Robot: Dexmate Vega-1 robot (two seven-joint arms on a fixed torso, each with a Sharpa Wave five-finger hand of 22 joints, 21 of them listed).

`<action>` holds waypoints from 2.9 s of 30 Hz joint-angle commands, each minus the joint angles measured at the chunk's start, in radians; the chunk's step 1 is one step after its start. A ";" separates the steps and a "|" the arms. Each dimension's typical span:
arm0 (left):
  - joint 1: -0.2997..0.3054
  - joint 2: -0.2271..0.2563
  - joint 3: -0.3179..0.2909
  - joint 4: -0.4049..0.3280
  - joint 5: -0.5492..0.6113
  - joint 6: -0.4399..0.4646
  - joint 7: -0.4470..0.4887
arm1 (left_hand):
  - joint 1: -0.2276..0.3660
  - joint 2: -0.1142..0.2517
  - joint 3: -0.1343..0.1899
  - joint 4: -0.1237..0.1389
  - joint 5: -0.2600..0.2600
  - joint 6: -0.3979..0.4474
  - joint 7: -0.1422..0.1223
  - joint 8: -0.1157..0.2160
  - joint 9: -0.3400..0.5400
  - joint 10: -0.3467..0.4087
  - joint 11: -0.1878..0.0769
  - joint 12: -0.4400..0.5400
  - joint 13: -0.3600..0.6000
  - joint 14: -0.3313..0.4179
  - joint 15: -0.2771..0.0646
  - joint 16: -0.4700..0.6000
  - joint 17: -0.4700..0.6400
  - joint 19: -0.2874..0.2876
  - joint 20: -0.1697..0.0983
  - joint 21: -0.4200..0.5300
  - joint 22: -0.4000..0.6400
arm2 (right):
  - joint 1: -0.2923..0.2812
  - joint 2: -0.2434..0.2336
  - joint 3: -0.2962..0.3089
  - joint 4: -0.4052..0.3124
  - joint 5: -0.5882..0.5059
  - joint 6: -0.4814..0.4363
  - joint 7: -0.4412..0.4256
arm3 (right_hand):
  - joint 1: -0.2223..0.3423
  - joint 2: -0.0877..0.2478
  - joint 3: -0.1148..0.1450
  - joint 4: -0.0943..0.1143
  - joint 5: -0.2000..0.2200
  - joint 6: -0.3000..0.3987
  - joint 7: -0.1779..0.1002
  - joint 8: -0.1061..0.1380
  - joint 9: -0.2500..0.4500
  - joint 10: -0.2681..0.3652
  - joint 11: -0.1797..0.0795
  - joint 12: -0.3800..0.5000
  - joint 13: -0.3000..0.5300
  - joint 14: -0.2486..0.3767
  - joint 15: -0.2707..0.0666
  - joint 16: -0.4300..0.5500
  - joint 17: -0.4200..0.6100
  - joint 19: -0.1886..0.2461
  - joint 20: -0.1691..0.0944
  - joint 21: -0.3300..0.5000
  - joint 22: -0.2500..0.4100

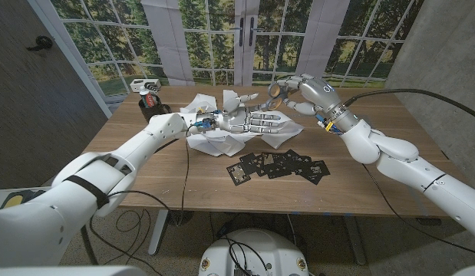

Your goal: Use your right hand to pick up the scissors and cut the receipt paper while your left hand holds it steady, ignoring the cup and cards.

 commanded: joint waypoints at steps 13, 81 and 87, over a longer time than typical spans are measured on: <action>-0.018 0.020 0.015 -0.019 0.012 -0.020 -0.026 | -0.056 -0.031 -0.034 0.019 -0.006 -0.030 0.040 -0.003 0.002 -0.025 0.016 -0.008 0.003 -0.022 0.002 0.001 0.005 -0.009 0.003 -0.013 0.004 | 0.016 -0.023 -0.013 -0.017 -0.038 -0.001 0.029 | 0.003 0.008 0.045 0.003 0.003 0.006 -0.004 -0.004 0.004 0.066 -0.056 0.007 0.007 0.105 -0.235 0.002 0.000 -0.006 -0.069 0.015 -0.001; -0.042 0.048 0.054 -0.060 0.029 0.027 -0.012 | -0.051 0.044 -0.008 0.005 0.025 -0.069 0.103 0.008 0.002 -0.052 0.019 -0.004 0.004 -0.040 0.002 0.006 0.005 -0.007 0.001 -0.029 0.007 | 0.024 -0.071 -0.010 -0.084 -0.112 -0.027 0.099 | 0.008 0.003 0.050 0.002 -0.008 0.007 -0.009 -0.003 0.005 0.065 -0.058 -0.002 0.011 0.105 -0.235 0.002 -0.004 -0.019 -0.069 0.043 -0.002; -0.048 0.041 0.059 -0.047 0.034 0.022 -0.019 | -0.053 0.043 -0.009 0.004 0.024 -0.065 0.100 0.009 0.002 -0.053 0.018 -0.004 0.004 -0.038 0.002 0.006 0.005 -0.005 0.001 -0.029 0.008 | 0.021 -0.071 -0.007 -0.094 -0.120 -0.043 0.096 | 0.009 0.004 0.046 0.002 -0.013 0.008 -0.006 -0.003 0.005 0.066 -0.058 -0.005 0.008 0.108 -0.235 0.005 -0.003 0.031 -0.083 0.085 0.008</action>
